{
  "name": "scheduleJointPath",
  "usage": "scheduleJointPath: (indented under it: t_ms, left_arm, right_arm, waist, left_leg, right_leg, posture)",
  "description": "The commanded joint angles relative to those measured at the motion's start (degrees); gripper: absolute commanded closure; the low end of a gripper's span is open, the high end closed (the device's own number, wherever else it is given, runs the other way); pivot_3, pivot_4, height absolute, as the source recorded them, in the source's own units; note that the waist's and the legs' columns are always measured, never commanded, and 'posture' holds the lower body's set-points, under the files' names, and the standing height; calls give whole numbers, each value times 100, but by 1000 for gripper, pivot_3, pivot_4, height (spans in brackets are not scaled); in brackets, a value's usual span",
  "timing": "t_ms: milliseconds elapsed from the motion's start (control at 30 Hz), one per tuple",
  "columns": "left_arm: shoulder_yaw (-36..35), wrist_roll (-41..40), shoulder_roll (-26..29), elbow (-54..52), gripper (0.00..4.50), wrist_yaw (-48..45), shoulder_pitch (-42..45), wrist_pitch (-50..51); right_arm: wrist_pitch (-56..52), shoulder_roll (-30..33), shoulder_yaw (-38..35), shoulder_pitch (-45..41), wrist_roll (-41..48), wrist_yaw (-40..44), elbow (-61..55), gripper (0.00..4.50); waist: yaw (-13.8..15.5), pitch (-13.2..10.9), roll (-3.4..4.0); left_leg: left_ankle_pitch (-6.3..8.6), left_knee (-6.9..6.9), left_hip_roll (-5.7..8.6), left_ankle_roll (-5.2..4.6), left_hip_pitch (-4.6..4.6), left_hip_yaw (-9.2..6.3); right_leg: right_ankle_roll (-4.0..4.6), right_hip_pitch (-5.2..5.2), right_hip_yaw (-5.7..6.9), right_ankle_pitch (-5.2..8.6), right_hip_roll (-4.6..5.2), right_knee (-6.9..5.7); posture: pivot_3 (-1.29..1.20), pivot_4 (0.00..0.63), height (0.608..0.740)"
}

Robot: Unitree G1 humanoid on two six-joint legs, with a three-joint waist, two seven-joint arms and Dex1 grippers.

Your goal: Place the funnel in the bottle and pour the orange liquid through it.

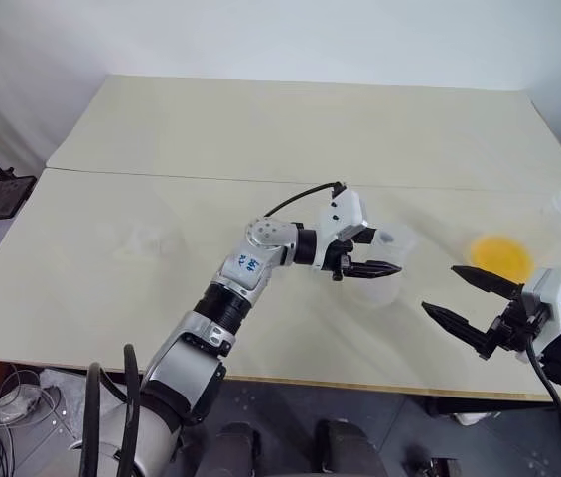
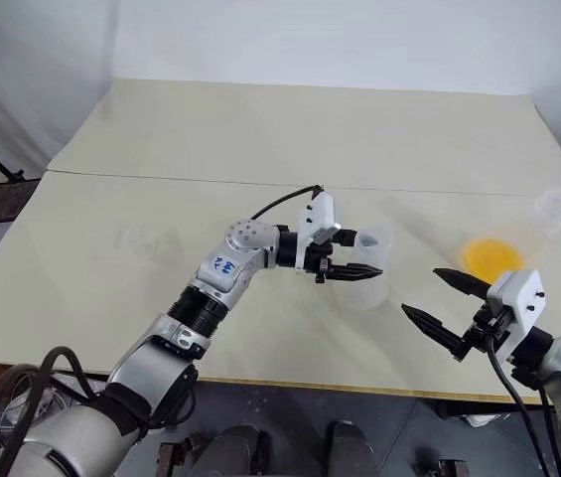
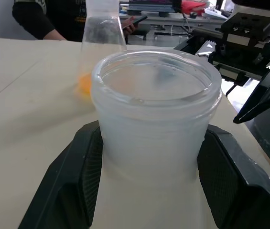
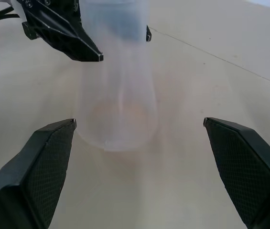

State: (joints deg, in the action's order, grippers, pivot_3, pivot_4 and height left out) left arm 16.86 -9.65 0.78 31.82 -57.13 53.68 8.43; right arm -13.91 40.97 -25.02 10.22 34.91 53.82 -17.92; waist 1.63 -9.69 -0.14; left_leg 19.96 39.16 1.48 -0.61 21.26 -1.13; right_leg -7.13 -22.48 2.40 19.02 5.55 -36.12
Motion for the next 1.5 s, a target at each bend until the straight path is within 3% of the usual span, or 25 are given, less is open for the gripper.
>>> scheduleJointPath:
  t_ms: [33,133,500,867,1033,1300,1500]
  left_arm:
    - [11,72,-104,-26,1026,-37,104,-154]
    - [-12,95,-168,18,46,-34,118,-155]
    - [-328,-193,82,-486,15,-105,-11,440]
    - [-706,-844,1504,-2468,15,-634,-807,1835]
    - [-1338,-1205,2220,-3078,15,-436,-1108,2327]
    - [-3067,-1655,3343,-3587,15,397,-1734,2624]
    - [-3937,-1742,3668,-3962,15,899,-2820,2387]
  right_arm:
    - [62,-53,-165,25,93,-67,-215,0]
    - [62,-56,-155,10,86,-99,-220,0]
    - [72,6,-184,-75,86,-102,-124,0]
    - [2,170,-166,-228,63,101,26,0]
    - [-27,283,-131,-379,77,246,166,0]
    - [-82,475,26,-686,34,604,495,0]
    - [-73,517,149,-832,-13,854,677,0]
  waist:
    - [-2,0,0]
    - [5,0,0]
    - [-6,0,0]
    - [-22,2,4]
    - [-21,2,5]
    - [-39,2,5]
    - [-44,2,6]
  left_leg:
    - [0,0,0,0,0,0]
    - [0,0,1,-1,0,0]
    - [-1,0,1,-2,0,0]
    - [0,2,-2,-1,-7,-1]
    - [0,4,-2,-1,-7,-3]
    - [0,4,-5,0,-8,-7]
    - [1,3,-11,2,-10,-6]
  right_leg:
    - [0,0,0,0,0,-1]
    - [0,0,0,0,1,-1]
    - [-1,-1,-1,0,1,-4]
    - [-1,-2,-13,0,4,-18]
    - [-1,-1,-24,0,8,-19]
    - [-1,-1,-35,0,19,-17]
    - [0,-1,-50,0,30,-16]
  posture:
    - [0,150,740]
    - [0,150,740]
    - [0,150,740]
    - [0,150,740]
    - [0,150,740]
    - [0,150,740]
    - [0,150,740]
